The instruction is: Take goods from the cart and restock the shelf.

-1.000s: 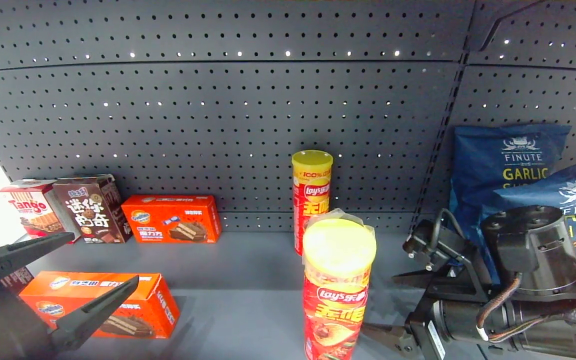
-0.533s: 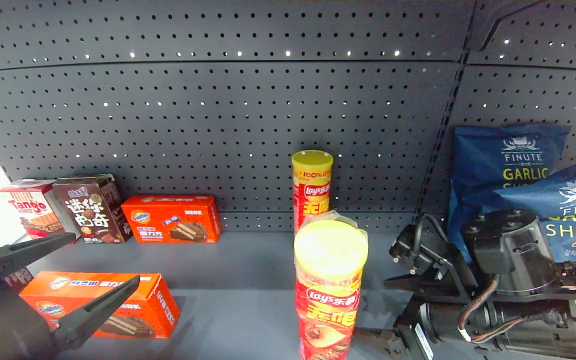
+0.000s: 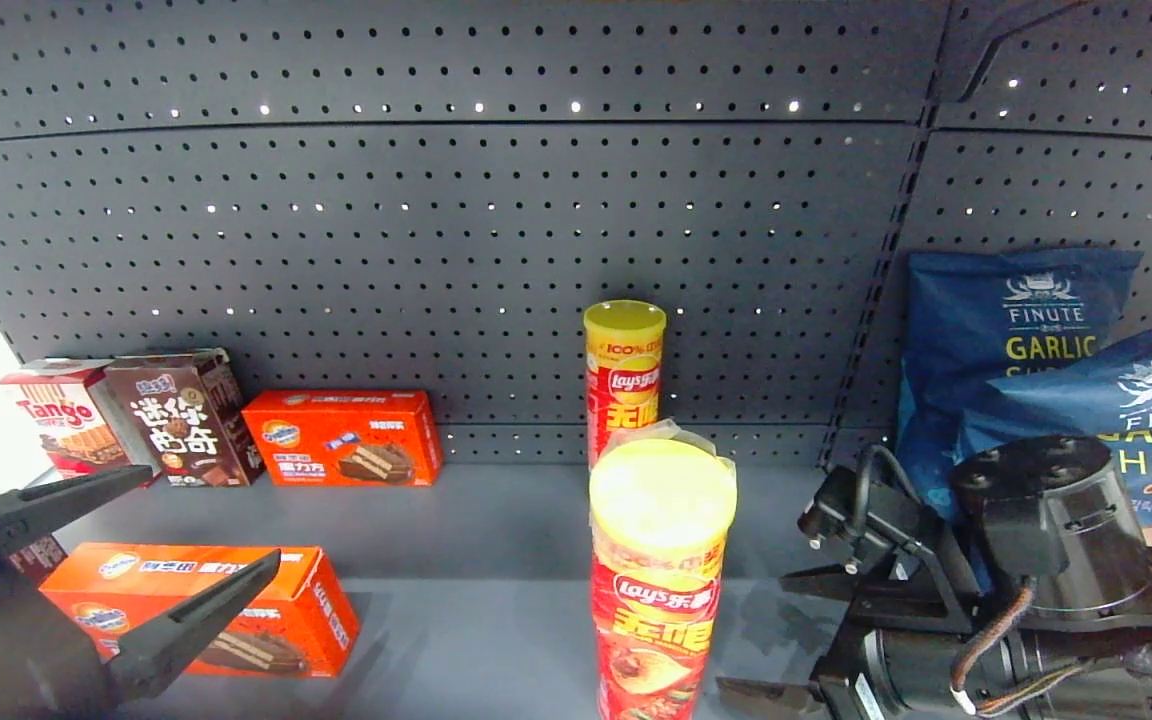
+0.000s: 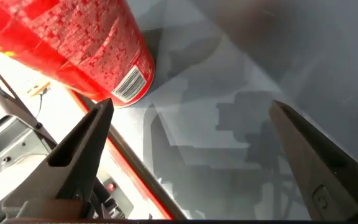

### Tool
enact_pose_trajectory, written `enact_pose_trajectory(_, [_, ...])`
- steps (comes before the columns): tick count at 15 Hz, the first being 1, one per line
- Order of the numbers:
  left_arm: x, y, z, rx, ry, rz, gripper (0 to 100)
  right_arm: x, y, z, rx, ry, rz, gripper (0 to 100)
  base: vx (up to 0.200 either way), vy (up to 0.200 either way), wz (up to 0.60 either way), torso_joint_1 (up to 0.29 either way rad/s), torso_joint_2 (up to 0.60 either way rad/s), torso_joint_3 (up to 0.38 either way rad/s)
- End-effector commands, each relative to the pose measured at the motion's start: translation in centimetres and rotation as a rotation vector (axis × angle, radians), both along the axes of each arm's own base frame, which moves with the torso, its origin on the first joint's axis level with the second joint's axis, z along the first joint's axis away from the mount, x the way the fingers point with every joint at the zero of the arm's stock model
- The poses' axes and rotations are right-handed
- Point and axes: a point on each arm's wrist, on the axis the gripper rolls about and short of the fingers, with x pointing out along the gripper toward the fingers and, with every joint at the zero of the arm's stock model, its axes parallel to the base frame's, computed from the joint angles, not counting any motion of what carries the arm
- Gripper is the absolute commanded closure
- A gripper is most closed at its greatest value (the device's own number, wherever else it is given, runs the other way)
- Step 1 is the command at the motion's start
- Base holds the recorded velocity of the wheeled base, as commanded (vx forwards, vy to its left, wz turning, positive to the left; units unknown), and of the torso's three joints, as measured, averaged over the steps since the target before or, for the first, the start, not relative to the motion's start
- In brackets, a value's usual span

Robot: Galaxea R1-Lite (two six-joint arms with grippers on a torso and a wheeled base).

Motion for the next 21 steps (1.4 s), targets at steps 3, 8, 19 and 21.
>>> enact_pose_trajectory(3, [0.2,-0.1,-0.1,0.003,0.009,0.001,0,-0.1,0.8,0.1,0.001,-0.002,0.026,0,0.000,0.000,0.00,0.000,0.00,0.000])
enact_pose_trajectory(8, [0.3,-0.1,-0.1,0.004,0.011,0.001,0,0.5,1.3,0.0,-0.001,0.000,0.026,0,0.000,0.000,0.00,0.000,0.00,0.000])
enact_pose_trajectory(19, [0.2,-0.1,-0.2,0.004,0.012,0.001,0,0.8,1.5,-0.4,-0.011,0.012,0.019,0,0.000,0.000,0.00,0.000,0.00,0.000])
enact_pose_trajectory(21, [0.2,-0.1,-0.2,0.004,0.012,0.001,0,0.8,1.5,-0.5,-0.014,0.016,0.019,0,0.000,0.000,0.00,0.000,0.00,0.000])
